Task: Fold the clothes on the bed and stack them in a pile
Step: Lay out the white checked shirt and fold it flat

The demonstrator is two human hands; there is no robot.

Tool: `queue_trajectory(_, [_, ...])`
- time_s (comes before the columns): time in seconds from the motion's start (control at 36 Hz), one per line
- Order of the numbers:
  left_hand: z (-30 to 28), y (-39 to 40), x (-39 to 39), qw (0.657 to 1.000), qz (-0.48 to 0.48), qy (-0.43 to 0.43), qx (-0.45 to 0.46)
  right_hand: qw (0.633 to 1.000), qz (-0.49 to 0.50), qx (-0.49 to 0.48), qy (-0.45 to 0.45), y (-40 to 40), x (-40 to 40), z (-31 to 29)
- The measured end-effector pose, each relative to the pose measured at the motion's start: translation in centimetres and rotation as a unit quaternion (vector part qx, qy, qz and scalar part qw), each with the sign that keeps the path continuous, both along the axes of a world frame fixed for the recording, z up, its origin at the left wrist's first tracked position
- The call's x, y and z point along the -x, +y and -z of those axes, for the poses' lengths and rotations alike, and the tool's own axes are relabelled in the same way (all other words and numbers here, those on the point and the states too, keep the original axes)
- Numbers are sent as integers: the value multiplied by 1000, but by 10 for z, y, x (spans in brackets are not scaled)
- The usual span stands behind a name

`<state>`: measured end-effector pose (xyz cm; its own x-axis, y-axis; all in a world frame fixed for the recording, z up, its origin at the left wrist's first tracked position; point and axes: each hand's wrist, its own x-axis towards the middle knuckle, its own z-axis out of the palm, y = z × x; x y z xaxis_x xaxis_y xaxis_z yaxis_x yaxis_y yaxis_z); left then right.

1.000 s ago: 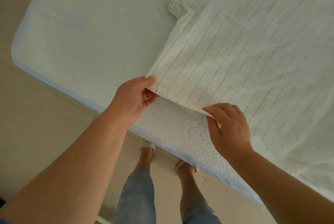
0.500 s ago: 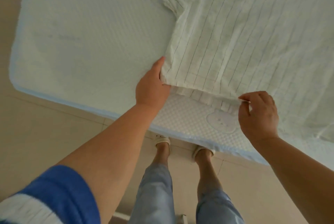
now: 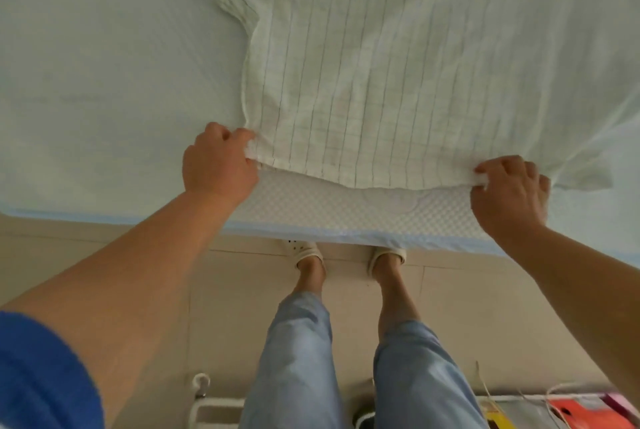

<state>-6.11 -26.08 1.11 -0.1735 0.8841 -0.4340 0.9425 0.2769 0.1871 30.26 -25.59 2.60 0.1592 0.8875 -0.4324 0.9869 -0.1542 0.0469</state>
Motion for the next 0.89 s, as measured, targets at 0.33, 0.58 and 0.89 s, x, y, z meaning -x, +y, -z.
queue_trajectory(0.33, [-60, 19, -137, 969, 126, -141, 162, 967, 247, -36, 52, -8, -90, -46])
queue_trajectory(0.58, [-35, 65, -288, 963, 204, -135, 117, 939, 307, 27, 150, 4, -179, -5])
queue_trajectory(0.89, [-12, 83, -391, 960, 203, -88, 173, 956, 139, -94, 241, 7, -218, 14])
